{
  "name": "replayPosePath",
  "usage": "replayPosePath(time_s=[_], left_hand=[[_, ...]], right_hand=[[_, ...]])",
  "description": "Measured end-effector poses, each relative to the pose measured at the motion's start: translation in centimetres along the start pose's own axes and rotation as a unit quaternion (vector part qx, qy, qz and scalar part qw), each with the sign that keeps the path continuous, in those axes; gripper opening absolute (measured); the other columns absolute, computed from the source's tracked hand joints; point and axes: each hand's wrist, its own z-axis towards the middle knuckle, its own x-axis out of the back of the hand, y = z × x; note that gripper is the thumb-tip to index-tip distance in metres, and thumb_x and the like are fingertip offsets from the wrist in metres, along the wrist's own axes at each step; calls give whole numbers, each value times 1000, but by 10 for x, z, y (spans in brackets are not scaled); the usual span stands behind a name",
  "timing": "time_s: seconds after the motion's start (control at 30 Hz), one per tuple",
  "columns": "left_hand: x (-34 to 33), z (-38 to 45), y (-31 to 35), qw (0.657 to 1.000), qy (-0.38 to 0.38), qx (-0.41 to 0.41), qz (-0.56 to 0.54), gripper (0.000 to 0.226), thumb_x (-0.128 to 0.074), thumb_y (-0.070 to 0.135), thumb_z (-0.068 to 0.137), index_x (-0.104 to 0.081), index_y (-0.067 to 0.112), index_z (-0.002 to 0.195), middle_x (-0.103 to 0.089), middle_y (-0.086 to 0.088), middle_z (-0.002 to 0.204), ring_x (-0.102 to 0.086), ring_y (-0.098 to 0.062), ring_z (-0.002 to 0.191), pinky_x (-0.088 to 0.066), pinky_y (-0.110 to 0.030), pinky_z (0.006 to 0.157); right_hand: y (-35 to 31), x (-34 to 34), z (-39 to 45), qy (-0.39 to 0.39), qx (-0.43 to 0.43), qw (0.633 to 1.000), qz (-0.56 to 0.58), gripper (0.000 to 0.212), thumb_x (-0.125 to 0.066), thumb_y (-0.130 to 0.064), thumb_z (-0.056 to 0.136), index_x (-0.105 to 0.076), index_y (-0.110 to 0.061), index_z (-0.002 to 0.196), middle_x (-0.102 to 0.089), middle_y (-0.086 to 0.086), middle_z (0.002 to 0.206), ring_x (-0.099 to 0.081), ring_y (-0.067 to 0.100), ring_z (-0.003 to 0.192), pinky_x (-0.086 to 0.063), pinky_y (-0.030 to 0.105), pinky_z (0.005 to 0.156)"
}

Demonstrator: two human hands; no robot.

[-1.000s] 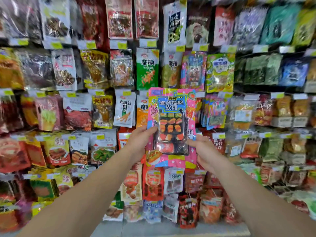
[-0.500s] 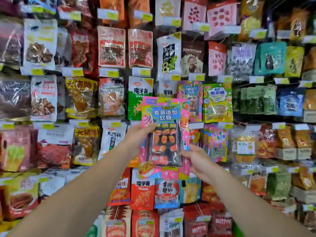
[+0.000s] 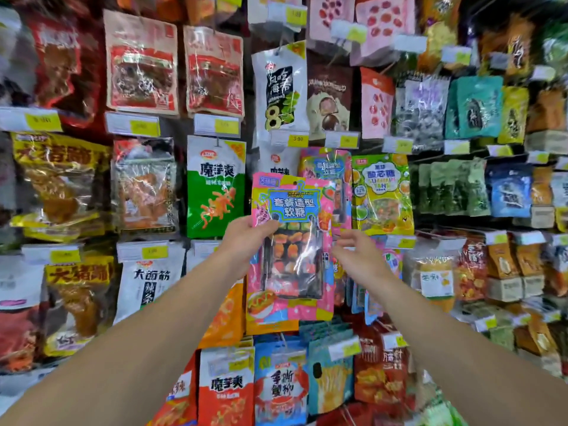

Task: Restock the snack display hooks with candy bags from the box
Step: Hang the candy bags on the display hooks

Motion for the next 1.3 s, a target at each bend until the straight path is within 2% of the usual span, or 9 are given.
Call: replayPosePath(time_s=[0.07,0.17,0.33,0.5,0.77,0.87,1.0,1.13,1.3], left_hand=[[-5,21,-8,1000,6,0,9,17,-75,17,83,-76,11,99,-76,-4,100,-71,-24,97,-52,-48,96],[-18,47,-14,1000,11,-11,10,16,-75,16,82,-76,11,96,-76,-5,99,-71,-26,97,-53,-48,96],[-51,90,-21,998,39,-51,9,8,-75,11,83,-75,16,88,-75,-3,98,-70,-17,96,-53,-23,78],[-90,127,-19,995,61,-69,37,3,-74,15,84,-72,16,86,-71,6,86,-64,-9,82,-47,-8,60],[-127,176,-18,989,89,-92,76,12,-77,21,76,-75,14,86,-76,-4,93,-70,-25,95,-53,-40,94],[-131,187,-21,988,83,-94,94,20,-76,25,77,-76,14,93,-77,-1,93,-72,-24,92,-53,-46,94],[-137,194,-20,984,106,-118,81,10,-72,18,84,-75,13,92,-77,3,90,-71,-17,92,-53,-27,80],[-150,203,-17,985,107,-113,76,8,-72,21,85,-72,16,91,-77,0,90,-73,-22,89,-51,-41,95],[-166,214,-14,983,137,-97,76,10,-73,25,81,-75,16,85,-77,-2,87,-72,-27,89,-54,-49,92]], right_hand=[[-3,5,26,30,38,998,-31,34,-62,-27,94,-50,-15,125,-57,-8,106,-58,12,86,-41,24,68],[-8,17,71,76,124,984,-107,38,-62,-31,94,-53,-13,125,-58,-7,107,-61,17,97,-40,27,77],[-11,40,147,109,237,932,-250,52,-61,-31,93,-47,-9,138,-54,13,133,-52,29,122,-41,35,97],[-8,64,212,117,285,911,-275,59,-62,-24,89,-42,-9,143,-45,13,141,-48,34,126,-42,45,103],[-11,84,276,125,336,873,-332,74,-60,-31,94,-20,-17,156,-20,7,161,-29,34,141,-32,45,114],[-13,87,296,121,350,865,-337,64,-55,-29,96,-26,-21,154,-27,4,159,-36,35,136,-38,45,109],[-26,92,309,166,388,876,-234,35,-43,-21,101,-58,-22,132,-59,7,134,-56,35,115,-48,43,91],[-30,92,313,169,377,892,-185,26,-44,-24,100,-65,-18,115,-67,11,112,-59,36,103,-50,43,81],[-25,89,315,175,380,894,-160,22,-44,-25,101,-63,-18,109,-66,8,104,-58,33,96,-42,38,71]])
